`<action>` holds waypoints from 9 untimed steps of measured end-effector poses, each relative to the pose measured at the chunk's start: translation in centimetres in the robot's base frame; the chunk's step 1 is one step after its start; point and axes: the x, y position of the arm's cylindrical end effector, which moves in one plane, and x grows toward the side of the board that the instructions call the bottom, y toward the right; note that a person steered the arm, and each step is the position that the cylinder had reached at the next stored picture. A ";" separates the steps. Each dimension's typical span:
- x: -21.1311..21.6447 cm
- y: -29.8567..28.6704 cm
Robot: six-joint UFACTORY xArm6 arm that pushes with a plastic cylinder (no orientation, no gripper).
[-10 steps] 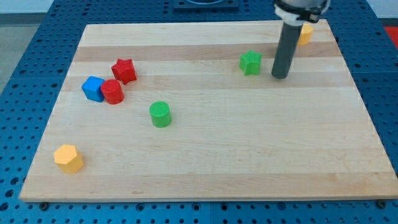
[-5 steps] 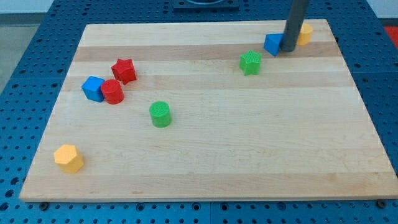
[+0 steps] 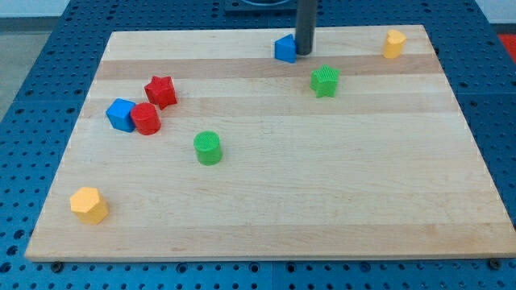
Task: Push the blue triangle towards the center
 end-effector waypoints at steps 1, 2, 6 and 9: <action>-0.3 -3.4; -0.9 -6.4; -3.9 -14.9; -3.0 -13.7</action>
